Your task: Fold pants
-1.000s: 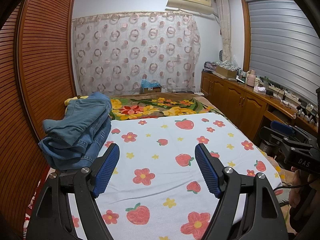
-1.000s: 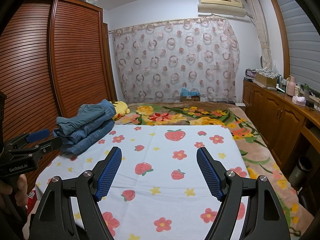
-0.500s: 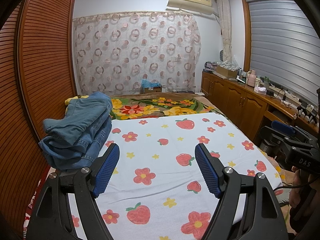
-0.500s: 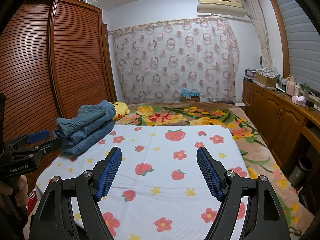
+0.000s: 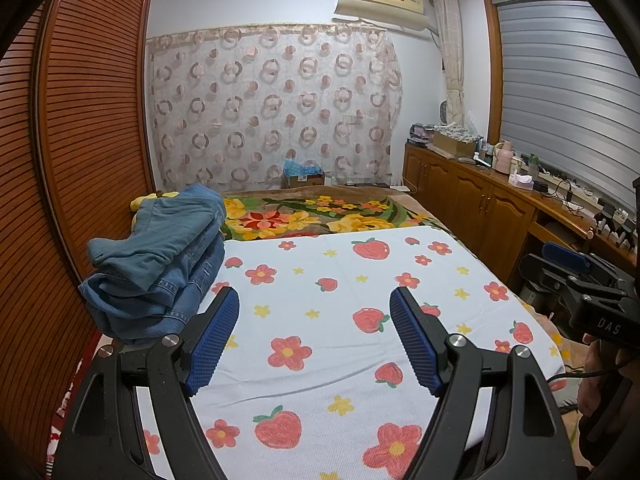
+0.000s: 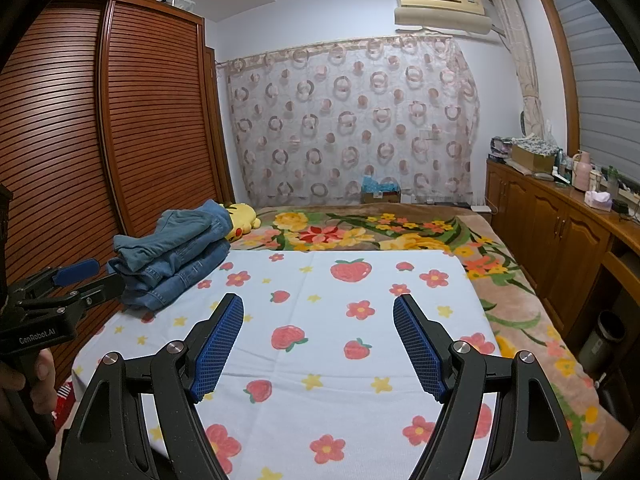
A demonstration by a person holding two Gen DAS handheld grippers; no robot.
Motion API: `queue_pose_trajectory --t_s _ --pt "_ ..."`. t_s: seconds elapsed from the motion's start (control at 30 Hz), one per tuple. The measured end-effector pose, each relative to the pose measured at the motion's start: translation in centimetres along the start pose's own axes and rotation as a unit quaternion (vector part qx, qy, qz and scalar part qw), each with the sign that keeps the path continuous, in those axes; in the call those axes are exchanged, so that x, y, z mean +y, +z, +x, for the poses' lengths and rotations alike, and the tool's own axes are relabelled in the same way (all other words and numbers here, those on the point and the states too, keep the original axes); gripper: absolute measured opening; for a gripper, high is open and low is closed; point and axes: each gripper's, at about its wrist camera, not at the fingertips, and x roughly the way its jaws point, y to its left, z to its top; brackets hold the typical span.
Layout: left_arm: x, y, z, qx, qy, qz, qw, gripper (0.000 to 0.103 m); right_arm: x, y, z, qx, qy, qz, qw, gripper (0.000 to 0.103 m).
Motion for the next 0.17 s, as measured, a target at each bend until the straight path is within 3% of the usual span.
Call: queue_pose_trajectory --t_s 0.17 --pt "0.04 -0.02 0.03 0.001 0.000 0.000 1.0000 0.079 -0.05 -0.02 0.01 0.001 0.001 0.000 1.000 0.079"
